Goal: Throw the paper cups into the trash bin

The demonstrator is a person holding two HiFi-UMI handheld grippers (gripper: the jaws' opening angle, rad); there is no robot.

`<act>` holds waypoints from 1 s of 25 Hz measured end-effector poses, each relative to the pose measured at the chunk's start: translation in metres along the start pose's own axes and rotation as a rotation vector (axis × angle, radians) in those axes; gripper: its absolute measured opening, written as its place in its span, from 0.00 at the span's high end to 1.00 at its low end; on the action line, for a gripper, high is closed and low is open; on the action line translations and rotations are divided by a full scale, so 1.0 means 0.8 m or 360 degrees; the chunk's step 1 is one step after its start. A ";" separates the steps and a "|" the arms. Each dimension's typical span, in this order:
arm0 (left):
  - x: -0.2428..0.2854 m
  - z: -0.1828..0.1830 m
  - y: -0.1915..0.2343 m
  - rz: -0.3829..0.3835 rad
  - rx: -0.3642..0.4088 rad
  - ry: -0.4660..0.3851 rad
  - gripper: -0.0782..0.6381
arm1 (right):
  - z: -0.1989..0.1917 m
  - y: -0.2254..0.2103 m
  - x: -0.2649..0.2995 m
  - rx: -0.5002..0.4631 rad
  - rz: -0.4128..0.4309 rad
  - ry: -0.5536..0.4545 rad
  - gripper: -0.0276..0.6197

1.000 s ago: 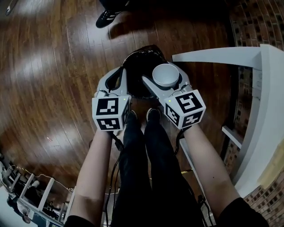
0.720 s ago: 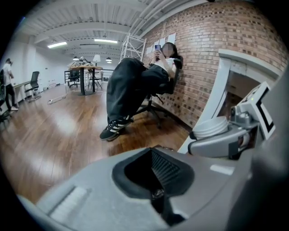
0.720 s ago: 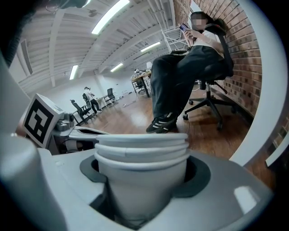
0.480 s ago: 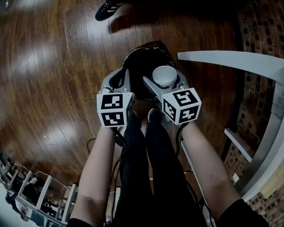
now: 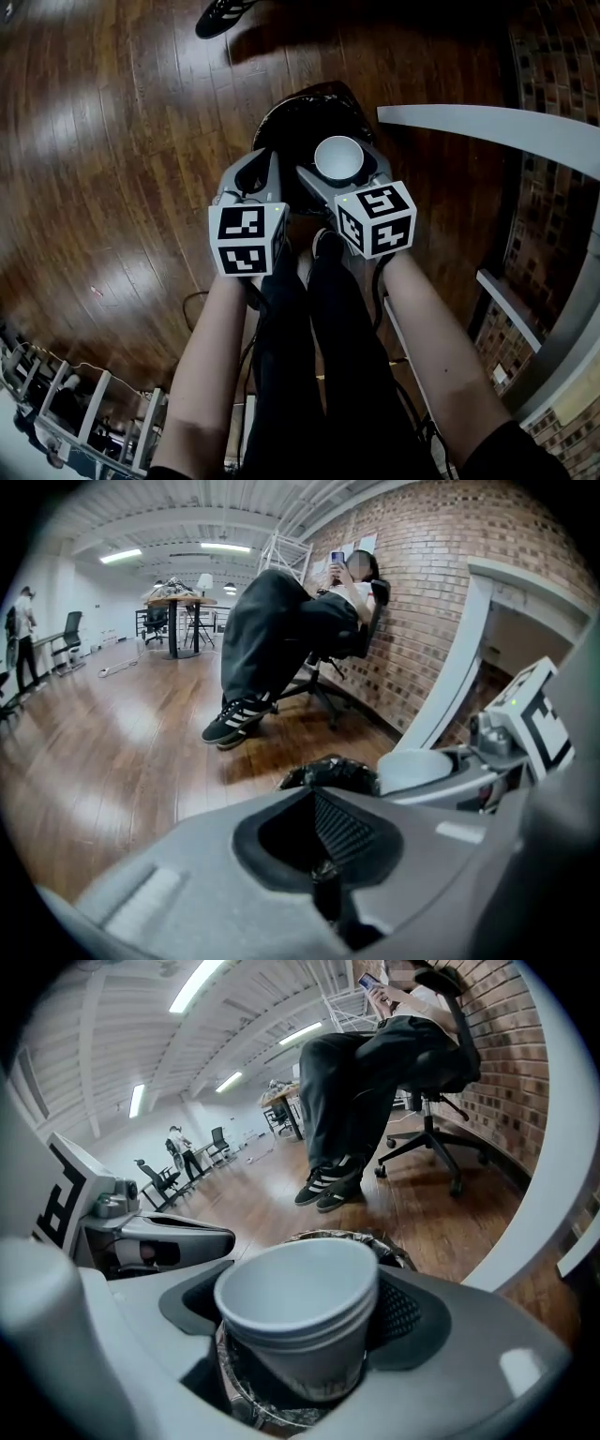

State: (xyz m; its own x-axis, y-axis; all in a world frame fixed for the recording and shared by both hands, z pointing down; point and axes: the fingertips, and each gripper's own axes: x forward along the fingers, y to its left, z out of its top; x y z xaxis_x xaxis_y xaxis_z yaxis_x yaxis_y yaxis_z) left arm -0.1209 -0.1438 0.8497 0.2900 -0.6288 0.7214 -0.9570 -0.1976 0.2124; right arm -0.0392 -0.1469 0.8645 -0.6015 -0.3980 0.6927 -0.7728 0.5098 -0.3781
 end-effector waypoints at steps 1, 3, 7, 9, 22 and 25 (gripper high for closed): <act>0.000 -0.001 -0.002 -0.0003 0.0000 0.0003 0.88 | -0.004 0.001 0.002 0.0001 0.0012 0.0022 0.29; 0.001 -0.003 -0.006 -0.0013 0.0002 0.0006 0.88 | -0.011 0.003 0.006 0.0000 0.0029 0.0058 0.25; 0.000 -0.004 -0.008 -0.0015 0.0008 0.0008 0.88 | -0.021 0.004 0.008 -0.0009 0.0025 0.0109 0.24; -0.002 -0.003 -0.007 -0.0008 0.0009 0.0005 0.88 | -0.020 0.004 0.005 -0.0007 0.0016 0.0109 0.24; -0.080 0.077 -0.020 0.0035 -0.0016 -0.0138 0.88 | 0.084 0.032 -0.087 -0.0029 -0.0113 -0.0147 0.54; -0.106 0.117 -0.029 0.0041 -0.0012 -0.0198 0.88 | 0.113 0.046 -0.113 -0.0052 -0.0124 -0.0186 0.58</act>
State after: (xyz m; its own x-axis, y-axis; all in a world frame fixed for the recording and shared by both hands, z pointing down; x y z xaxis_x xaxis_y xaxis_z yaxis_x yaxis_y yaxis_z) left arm -0.1222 -0.1559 0.7217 0.2636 -0.7222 0.6395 -0.9641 -0.1746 0.2002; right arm -0.0314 -0.1608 0.7323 -0.5610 -0.5225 0.6421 -0.8121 0.4976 -0.3046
